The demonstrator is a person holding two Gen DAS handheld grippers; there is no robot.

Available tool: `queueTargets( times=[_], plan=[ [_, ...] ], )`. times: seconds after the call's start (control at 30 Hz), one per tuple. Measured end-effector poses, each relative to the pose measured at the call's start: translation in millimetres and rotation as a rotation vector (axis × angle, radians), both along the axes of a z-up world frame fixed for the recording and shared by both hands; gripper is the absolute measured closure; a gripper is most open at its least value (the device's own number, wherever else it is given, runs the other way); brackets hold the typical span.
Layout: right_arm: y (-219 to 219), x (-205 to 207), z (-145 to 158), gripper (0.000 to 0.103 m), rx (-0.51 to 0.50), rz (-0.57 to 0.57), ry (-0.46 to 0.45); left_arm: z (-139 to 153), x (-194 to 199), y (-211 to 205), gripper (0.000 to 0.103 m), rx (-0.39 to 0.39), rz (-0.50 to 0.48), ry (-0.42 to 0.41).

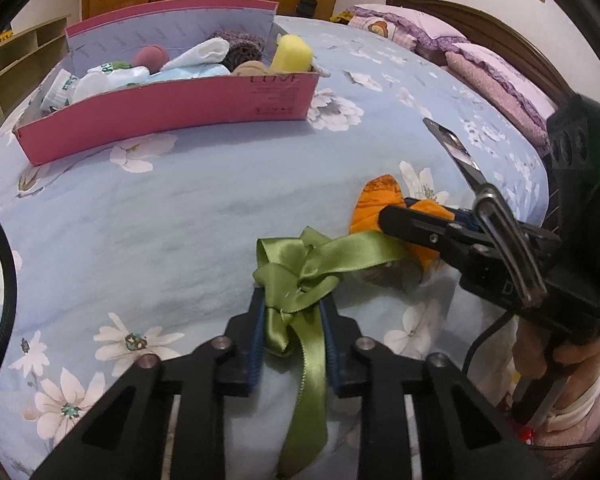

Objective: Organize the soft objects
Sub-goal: 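Grasp the green satin ribbon with left tool while right tool grasps orange cloth, then lift the ribbon and orange cloth and carry both over the pink box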

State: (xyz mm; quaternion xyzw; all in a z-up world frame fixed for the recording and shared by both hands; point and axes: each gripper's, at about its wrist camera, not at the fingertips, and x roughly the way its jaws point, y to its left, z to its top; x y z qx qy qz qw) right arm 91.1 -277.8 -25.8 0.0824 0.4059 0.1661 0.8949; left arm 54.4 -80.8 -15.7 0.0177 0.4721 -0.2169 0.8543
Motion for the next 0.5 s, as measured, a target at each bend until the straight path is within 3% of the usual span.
queueTargets(
  times=[0.17, 0.5],
  plan=[
    [-3, -2, 6, 0.08, 0.003, -0.018, -0.023, 4, 2, 6, 0.088, -0.018, 0.023, -0.01],
    [-1, -5, 18, 0.081, 0.011, -0.015, -0.056, 28, 1, 25, 0.089, -0.055, 0.073, -0.08]
  ],
)
